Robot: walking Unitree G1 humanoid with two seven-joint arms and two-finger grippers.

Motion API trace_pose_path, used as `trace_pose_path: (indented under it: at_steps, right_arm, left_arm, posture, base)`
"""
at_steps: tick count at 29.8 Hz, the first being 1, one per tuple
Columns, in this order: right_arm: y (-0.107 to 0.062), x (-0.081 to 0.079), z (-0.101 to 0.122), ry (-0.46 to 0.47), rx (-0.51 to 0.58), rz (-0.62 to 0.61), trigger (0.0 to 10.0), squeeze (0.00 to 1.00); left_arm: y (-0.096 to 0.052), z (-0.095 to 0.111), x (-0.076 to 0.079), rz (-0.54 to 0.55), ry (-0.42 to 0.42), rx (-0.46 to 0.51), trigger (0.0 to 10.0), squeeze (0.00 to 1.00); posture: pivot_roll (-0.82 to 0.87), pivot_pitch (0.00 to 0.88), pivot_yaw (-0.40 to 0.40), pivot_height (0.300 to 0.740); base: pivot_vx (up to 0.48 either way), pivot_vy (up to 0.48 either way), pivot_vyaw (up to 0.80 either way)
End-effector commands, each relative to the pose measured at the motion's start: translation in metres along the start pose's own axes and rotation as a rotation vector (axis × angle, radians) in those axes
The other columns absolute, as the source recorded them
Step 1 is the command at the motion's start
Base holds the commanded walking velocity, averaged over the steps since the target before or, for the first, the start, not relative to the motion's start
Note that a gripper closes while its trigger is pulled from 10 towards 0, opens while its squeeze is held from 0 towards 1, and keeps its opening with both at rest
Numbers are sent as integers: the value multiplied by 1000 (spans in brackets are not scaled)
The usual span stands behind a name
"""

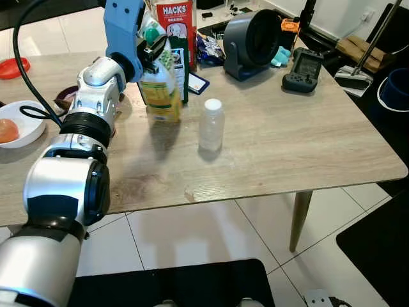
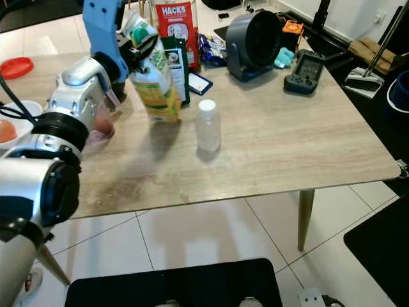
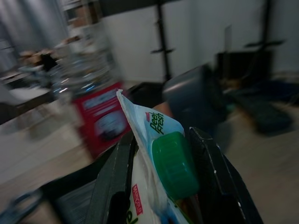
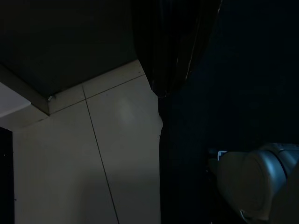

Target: Restocking fridge

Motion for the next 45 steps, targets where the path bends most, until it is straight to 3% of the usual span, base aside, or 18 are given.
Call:
trace_pose_path:
  at_steps: [1,8,10,13,19,21,26,32,33,34,37,41,44,45]
  right_arm:
    - [0,-5,-7,16,-29,10,10000,0]
    - [0,-5,-2,21,-23,11,10000,0]
    - [1,-5,0,25,-19,11,10000,0]
    - [1,-5,1,27,-19,11,10000,0]
    - [1,-6,1,30,-19,17,10000,0]
    - [1,-7,2,31,-19,20,10000,0]
    - [1,-8,3,37,-16,24,10000,0]
    - [1,-7,3,40,-17,24,10000,0]
    - [1,-7,2,41,-18,24,10000,0]
    - [1,-7,2,41,-19,25,10000,0]
    - [1,-7,3,40,-20,25,10000,0]
    - [1,-6,3,40,-19,25,10000,0]
    - [1,-4,5,37,-15,24,10000,0]
    - [1,-4,5,37,-15,24,10000,0]
  left_arm:
    - [0,7,7,-58,-47,47,0,0]
    - [-9,4,12,-99,-46,63,0,0]
    - [-22,-5,9,-79,-29,35,0,0]
    - [-26,-8,8,-66,-15,20,0,0]
    - [-40,-21,-5,36,107,-74,0,0]
    - [-46,-27,-7,68,102,-102,0,0]
    - [-54,-41,6,43,5,-135,0,0]
    - [-61,-50,14,29,-12,-183,0,0]
    - [-65,-54,19,28,-31,-199,1333,0]
    - [-70,-59,26,15,-75,-208,10000,0]
    - [-79,-63,43,-23,-178,-209,10000,0]
    - [-84,-64,52,-45,-236,-212,10000,0]
    - [-93,-73,79,-115,-320,-242,10000,0]
    - [-93,-73,79,-115,-320,-242,10000,0]
  posture:
    - [-104,77,59,740]
    - [-96,55,56,740]
    - [-87,41,54,740]
    - [-84,37,53,740]
    - [-71,27,49,740]
    - [-70,25,50,740]
    - [-70,21,53,740]
    - [-69,21,52,740]
    - [-65,17,51,740]
    - [-60,13,48,740]
    - [-58,13,48,740]
    - [-55,9,46,740]
    - [-48,8,46,740]
    - [-48,8,46,740]
  base:
    - [0,0,0]
    - [0,0,0]
    - [0,0,0]
    - [0,0,0]
    - [0,0,0]
    - [0,0,0]
    - [0,0,0]
    - [0,0,0]
    - [0,0,0]
    - [0,0,0]
    - [0,0,0]
    - [0,0,0]
    - [0,0,0]
    - [0,0,0]
Point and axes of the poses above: a point about 5 cm out from each wrist's last joint towards the gripper, its own y axis pointing out of the wrist towards the gripper, its own z axis along the axis of the wrist's last joint, x = y × z, the point moved 2 cm from there along y, pointing out of the wrist towards the gripper, and after that the axes turned 13 degrees about -y, right-handed, at the moved point
